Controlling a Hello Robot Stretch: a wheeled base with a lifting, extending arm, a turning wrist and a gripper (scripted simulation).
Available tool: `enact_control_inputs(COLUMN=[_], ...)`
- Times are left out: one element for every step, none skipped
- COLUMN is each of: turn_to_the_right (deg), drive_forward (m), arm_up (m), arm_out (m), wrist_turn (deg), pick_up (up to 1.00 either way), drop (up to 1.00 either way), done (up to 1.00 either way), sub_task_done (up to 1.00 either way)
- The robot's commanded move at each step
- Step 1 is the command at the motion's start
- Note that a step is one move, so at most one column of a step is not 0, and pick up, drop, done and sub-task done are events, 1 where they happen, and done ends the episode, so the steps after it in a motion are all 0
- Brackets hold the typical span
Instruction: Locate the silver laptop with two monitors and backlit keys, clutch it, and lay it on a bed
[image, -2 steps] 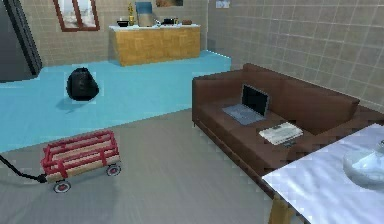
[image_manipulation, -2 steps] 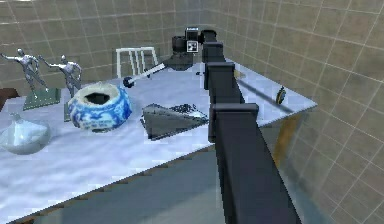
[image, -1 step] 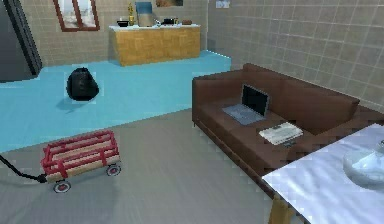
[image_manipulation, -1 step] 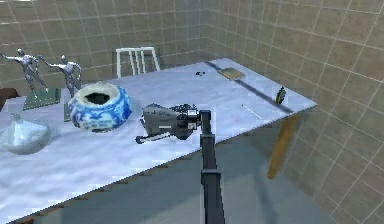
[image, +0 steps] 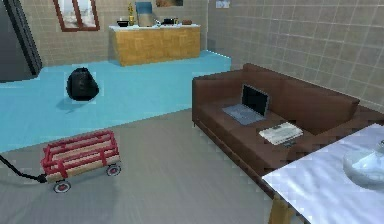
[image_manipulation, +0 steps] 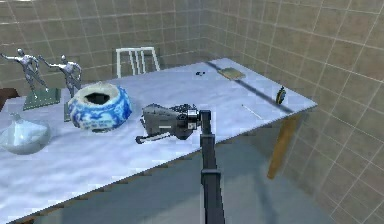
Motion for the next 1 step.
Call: enact_control_inputs(turn_to_the_right=[0.0], drive_forward=[0.00], arm_up=[0.10], arm_out=[0.00], wrist_turn=[0.0], pick_up=[0.00], drop=[0.00], done=[0.00], sub_task_done=[0.00])
